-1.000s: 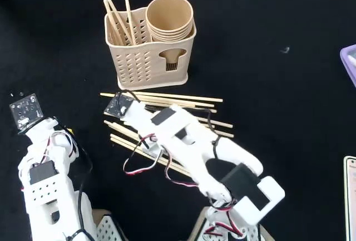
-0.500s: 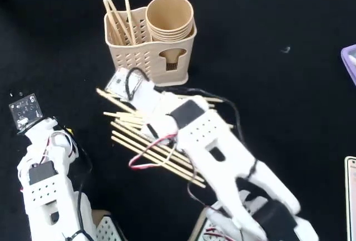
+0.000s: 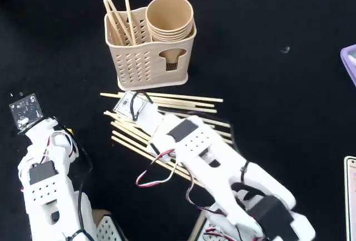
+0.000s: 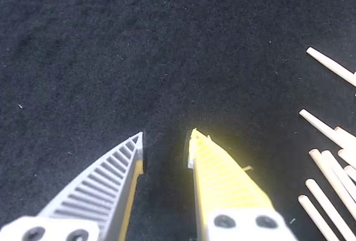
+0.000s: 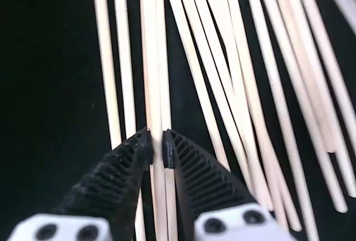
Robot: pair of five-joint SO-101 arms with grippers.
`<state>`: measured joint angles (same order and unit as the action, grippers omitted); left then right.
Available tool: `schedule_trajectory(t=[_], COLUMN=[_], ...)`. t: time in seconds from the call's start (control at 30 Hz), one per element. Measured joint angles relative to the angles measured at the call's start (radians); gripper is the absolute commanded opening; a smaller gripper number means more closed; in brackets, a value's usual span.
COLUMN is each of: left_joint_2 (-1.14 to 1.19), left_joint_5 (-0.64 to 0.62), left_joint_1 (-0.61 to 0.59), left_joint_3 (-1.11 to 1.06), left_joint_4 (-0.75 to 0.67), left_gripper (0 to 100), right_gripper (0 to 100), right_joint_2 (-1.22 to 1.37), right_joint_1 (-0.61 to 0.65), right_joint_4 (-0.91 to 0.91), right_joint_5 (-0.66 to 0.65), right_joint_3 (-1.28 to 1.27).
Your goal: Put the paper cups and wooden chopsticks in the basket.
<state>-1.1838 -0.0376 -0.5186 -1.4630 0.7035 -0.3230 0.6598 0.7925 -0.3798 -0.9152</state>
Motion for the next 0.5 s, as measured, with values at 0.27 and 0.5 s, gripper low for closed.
schedule_trajectory(t=[0.27,0.5], left_joint_2=[0.0,0.0], left_joint_5=[0.0,0.0], left_joint_1=[0.0,0.0], left_joint_3=[0.0,0.0], left_joint_4=[0.0,0.0], left_gripper=[14,14], right_gripper=[10.3,8.4], right_joint_2=[0.221,0.29], right_joint_1=[0.003,0.003], right_joint_4=[-0.034,-0.003], right_joint_5=[0.005,0.006], right_joint_3=[0.072,0.14])
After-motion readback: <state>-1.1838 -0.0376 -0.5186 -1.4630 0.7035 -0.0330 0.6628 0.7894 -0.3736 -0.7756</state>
